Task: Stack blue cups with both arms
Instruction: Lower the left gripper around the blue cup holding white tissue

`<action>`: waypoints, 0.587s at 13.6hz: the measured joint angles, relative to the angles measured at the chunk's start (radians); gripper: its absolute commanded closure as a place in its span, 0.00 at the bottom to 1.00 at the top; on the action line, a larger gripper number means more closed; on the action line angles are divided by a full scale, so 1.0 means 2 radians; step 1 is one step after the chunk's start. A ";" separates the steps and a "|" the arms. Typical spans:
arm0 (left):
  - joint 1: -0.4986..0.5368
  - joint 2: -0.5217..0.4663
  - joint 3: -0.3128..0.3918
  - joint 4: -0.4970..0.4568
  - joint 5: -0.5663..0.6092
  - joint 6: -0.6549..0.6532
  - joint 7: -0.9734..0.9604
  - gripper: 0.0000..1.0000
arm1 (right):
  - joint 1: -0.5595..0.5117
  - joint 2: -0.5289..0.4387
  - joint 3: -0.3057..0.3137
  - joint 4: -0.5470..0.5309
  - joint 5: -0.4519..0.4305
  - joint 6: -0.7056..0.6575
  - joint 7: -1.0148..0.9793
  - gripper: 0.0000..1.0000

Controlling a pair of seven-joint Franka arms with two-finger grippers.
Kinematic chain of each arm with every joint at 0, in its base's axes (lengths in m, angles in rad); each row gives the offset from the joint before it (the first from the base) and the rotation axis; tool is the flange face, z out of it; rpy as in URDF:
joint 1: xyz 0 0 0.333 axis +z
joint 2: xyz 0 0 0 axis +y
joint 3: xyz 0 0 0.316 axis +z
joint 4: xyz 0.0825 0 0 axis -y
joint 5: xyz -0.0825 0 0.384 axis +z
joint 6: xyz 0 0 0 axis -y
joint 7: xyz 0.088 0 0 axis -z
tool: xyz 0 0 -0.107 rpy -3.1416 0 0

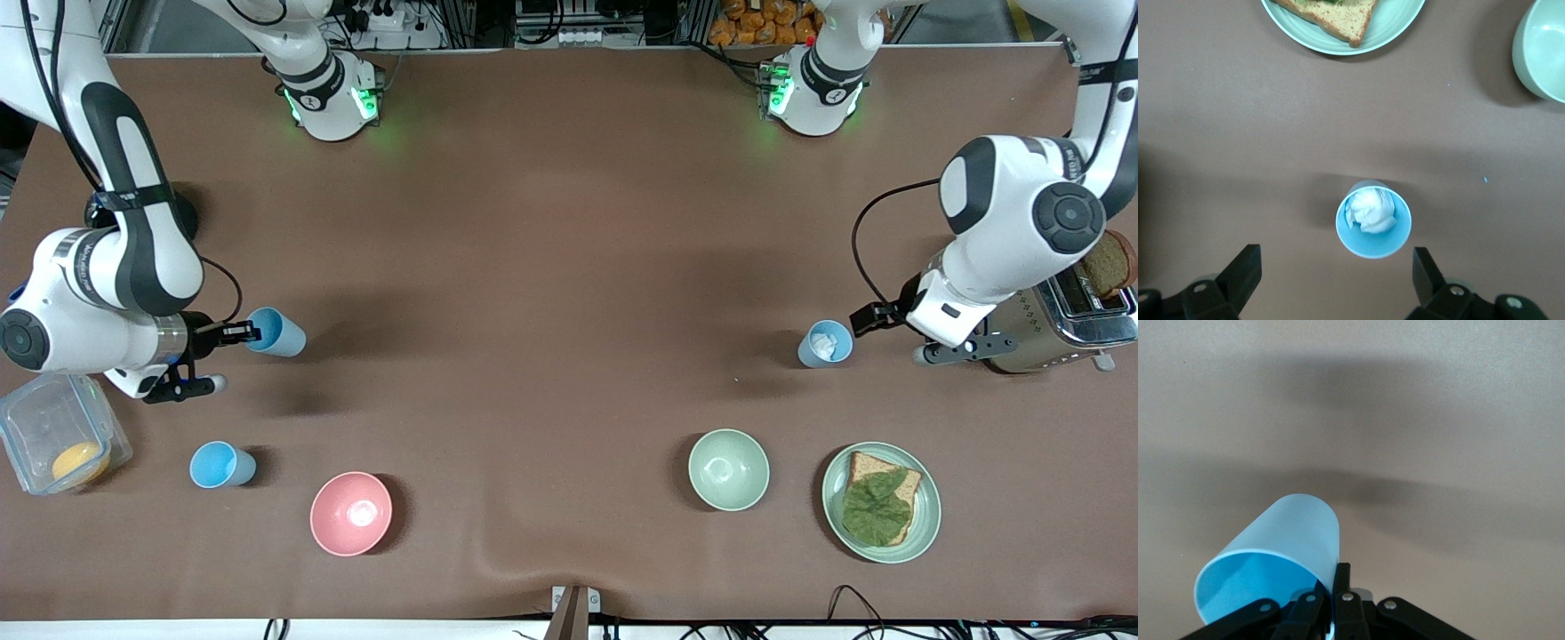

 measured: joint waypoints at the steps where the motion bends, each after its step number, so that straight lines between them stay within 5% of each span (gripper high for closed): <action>1: 0.001 0.001 0.000 -0.012 0.000 0.015 0.000 0.00 | 0.000 0.000 0.000 0.000 0.000 0.000 0.000 1.00; 8: 0.006 0.036 0.000 -0.080 0.000 0.131 0.009 0.00 | 0.000 0.001 -0.001 -0.001 0.000 0.000 0.000 1.00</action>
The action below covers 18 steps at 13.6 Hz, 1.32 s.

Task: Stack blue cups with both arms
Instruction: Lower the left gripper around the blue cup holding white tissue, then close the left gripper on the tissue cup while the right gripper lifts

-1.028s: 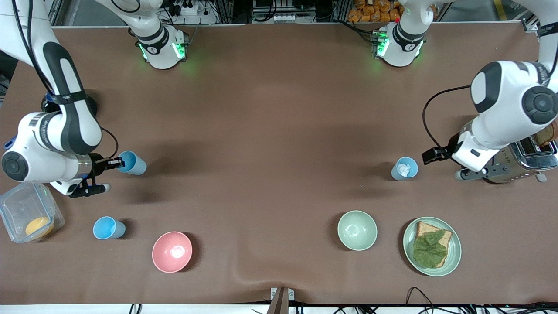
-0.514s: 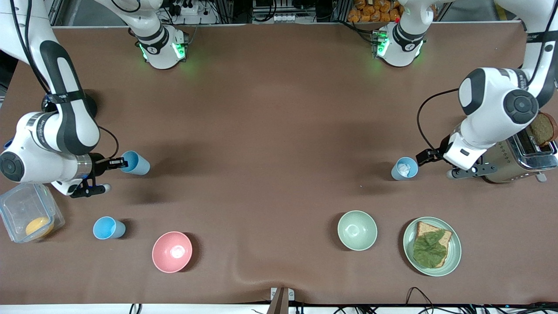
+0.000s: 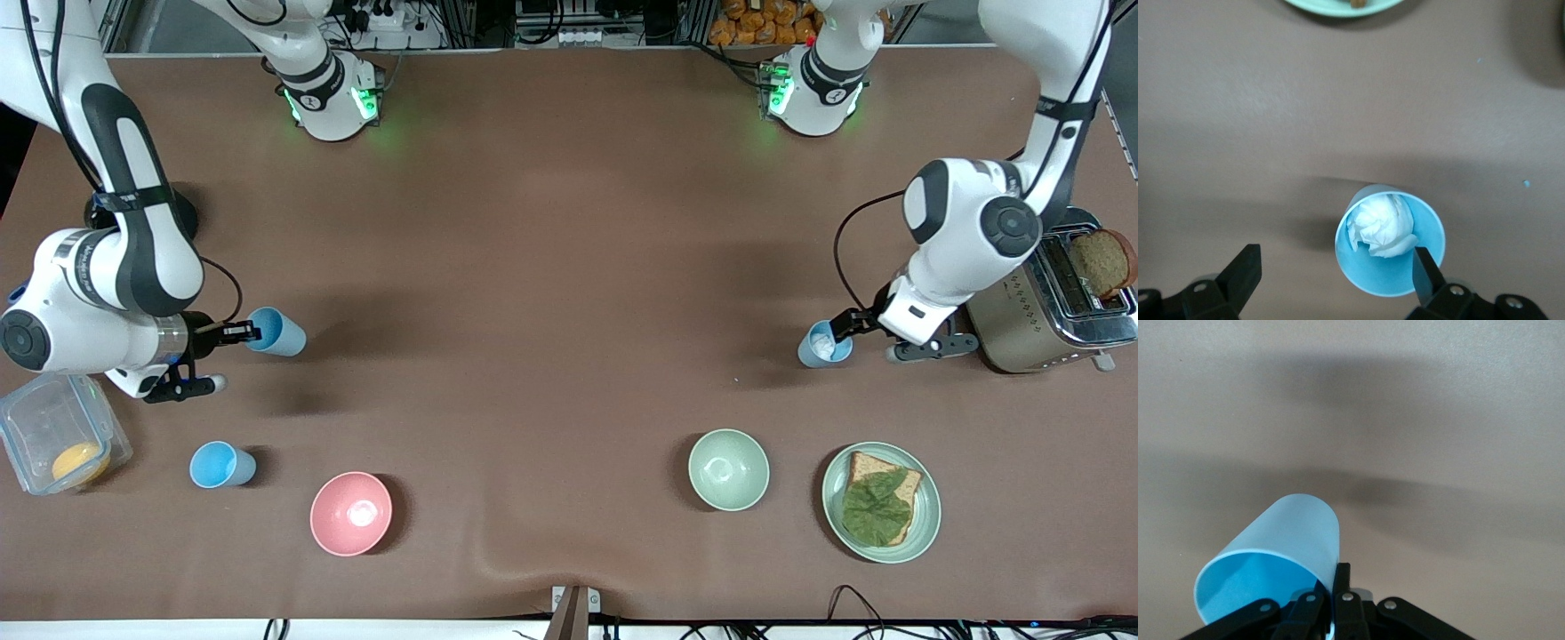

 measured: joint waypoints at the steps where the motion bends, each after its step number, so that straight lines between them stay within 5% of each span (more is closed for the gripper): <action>1: 0.000 0.006 0.000 -0.003 0.000 0.004 0.000 0.00 | 0.000 0.000 0.000 0.000 0.000 0.000 0.000 1.00; 18: 0.018 0.018 -0.001 -0.025 0.001 0.006 0.002 0.05 | 0.067 -0.028 0.004 0.009 0.020 -0.031 0.122 1.00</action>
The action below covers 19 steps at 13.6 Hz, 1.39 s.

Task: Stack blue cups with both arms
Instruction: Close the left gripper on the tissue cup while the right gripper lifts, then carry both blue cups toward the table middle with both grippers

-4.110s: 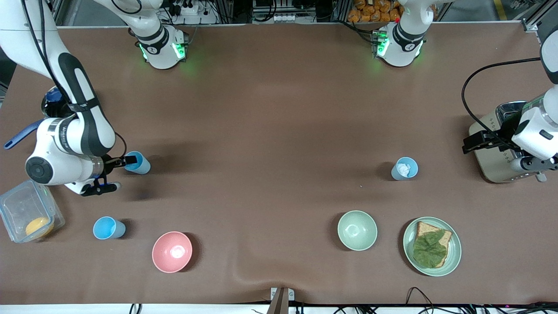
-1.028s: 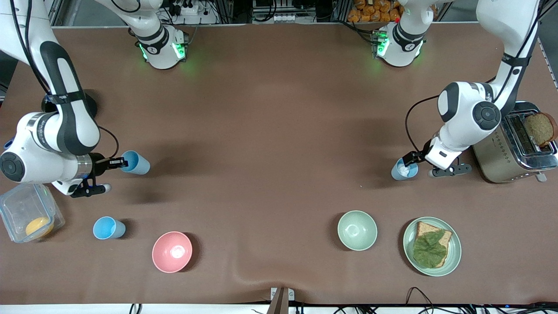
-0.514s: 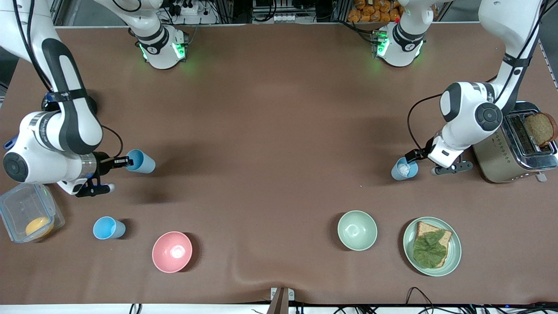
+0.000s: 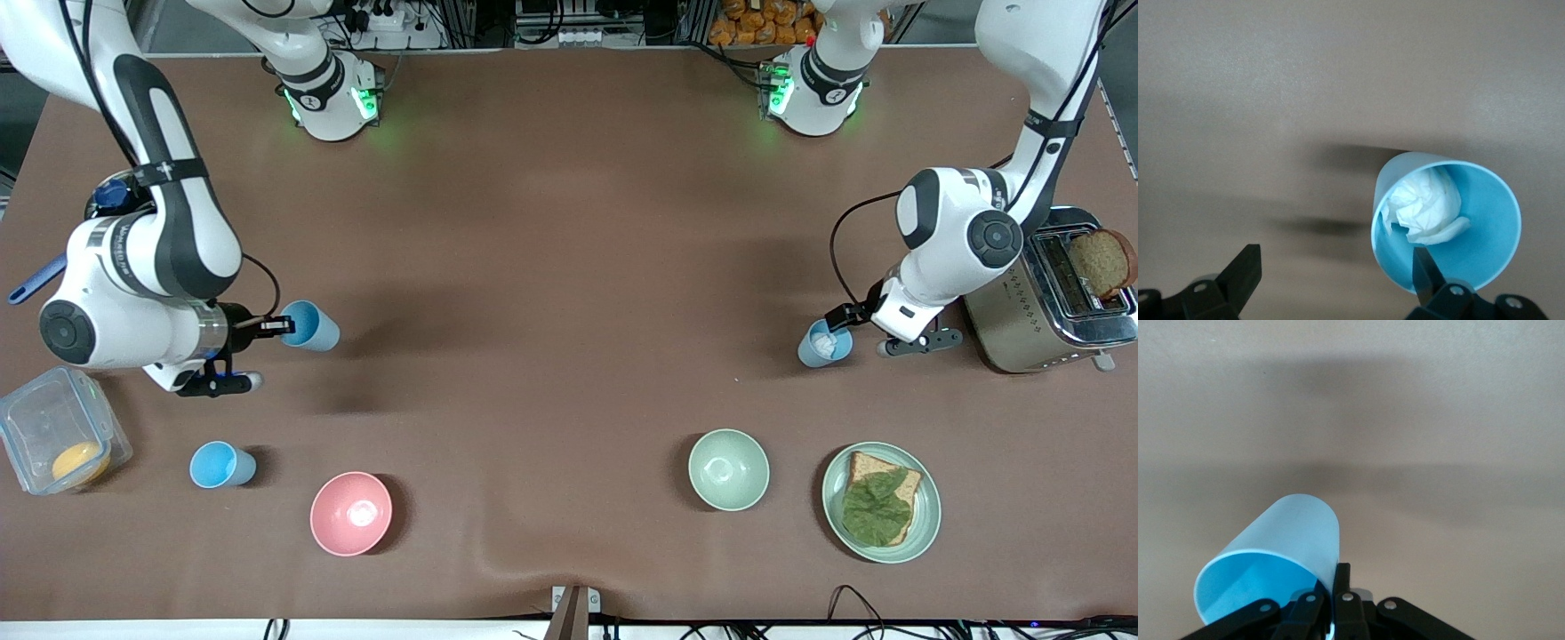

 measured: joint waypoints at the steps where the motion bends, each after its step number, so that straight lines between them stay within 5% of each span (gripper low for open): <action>1: 0.000 0.000 0.000 0.000 0.000 0.000 0.000 0.10 | 0.006 -0.001 0.000 0.000 0.000 0.000 0.015 1.00; 3: 0.000 0.002 -0.001 0.001 0.000 0.001 0.000 0.32 | 0.017 -0.001 0.000 0.000 0.000 -0.001 0.040 1.00; 7: -0.001 0.022 -0.001 0.019 0.000 0.006 0.000 1.00 | 0.028 -0.001 0.000 0.000 0.000 -0.002 0.059 1.00; 15: -0.004 0.028 -0.019 0.053 0.000 0.007 -0.001 1.00 | 0.028 -0.001 -0.001 -0.002 0.000 -0.003 0.060 1.00; 19: -0.005 0.015 -0.079 0.078 0.000 0.007 -0.073 1.00 | 0.028 -0.001 -0.001 -0.003 0.000 -0.003 0.060 1.00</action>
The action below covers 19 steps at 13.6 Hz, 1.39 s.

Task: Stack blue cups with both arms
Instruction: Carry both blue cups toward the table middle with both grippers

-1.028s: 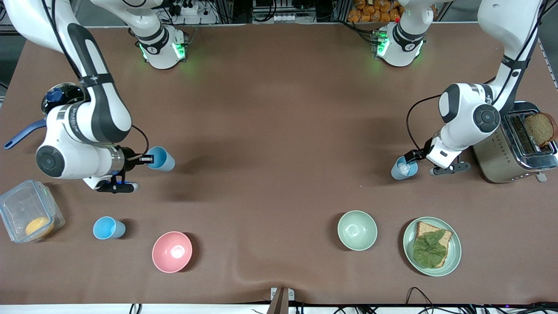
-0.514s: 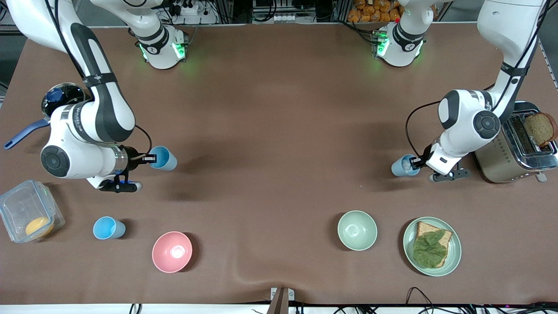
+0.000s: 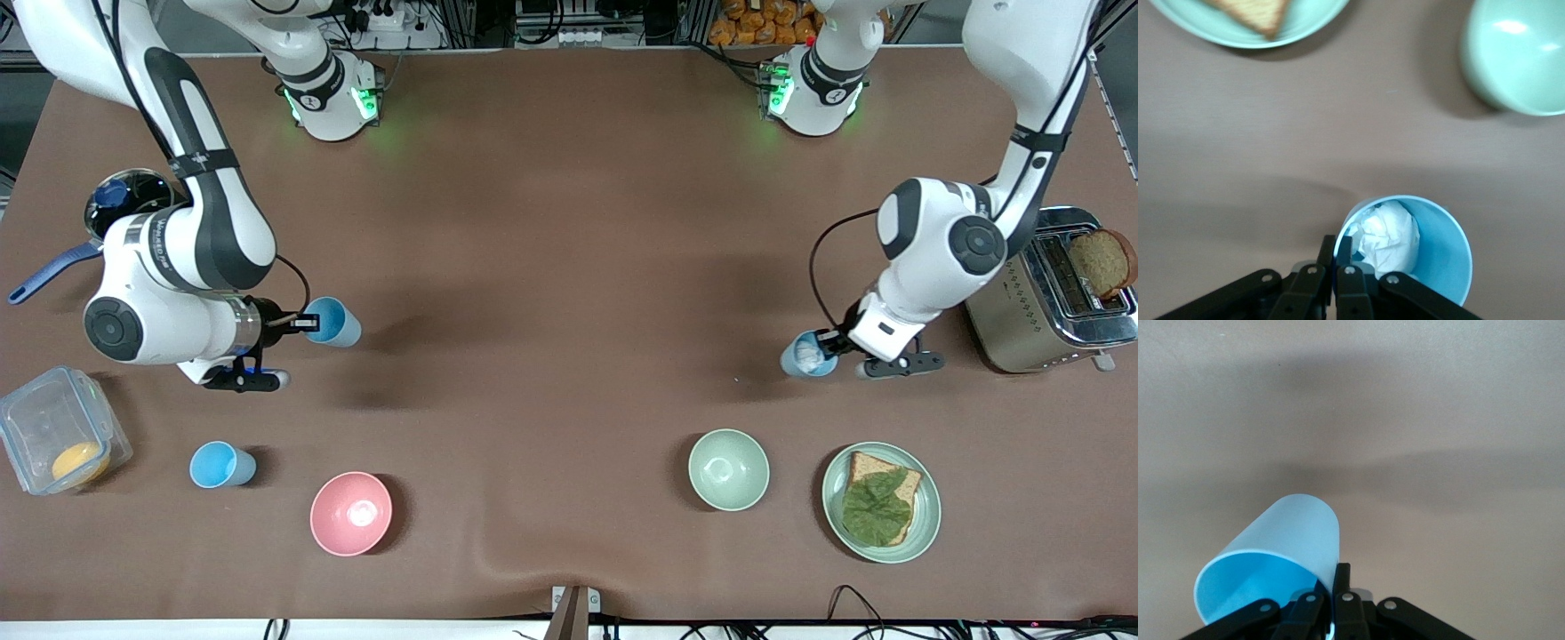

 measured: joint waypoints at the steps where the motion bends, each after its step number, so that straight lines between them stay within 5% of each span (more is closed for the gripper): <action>1: -0.002 -0.002 -0.021 0.005 0.000 0.000 -0.032 1.00 | 0.000 0.000 0.000 0.000 0.000 0.000 0.000 1.00; 4: -0.038 -0.003 -0.055 0.020 0.000 0.000 -0.119 1.00 | 0.000 0.000 0.000 -0.001 0.000 0.000 0.000 1.00; 11: -0.195 0.024 -0.057 0.040 0.003 -0.001 -0.306 1.00 | 0.000 0.000 0.000 -0.002 0.000 0.000 0.000 1.00; 17: -0.266 0.105 -0.055 0.080 0.124 0.000 -0.432 1.00 | 0.016 -0.005 0.002 0.000 0.013 0.000 0.054 1.00; 18: -0.271 0.119 -0.055 0.090 0.139 0.000 -0.450 0.88 | 0.021 -0.008 0.002 0.000 0.025 0.000 0.062 1.00; 19: -0.274 0.129 -0.055 0.099 0.147 0.000 -0.464 0.44 | 0.024 -0.013 0.002 0.000 0.036 0.000 0.071 1.00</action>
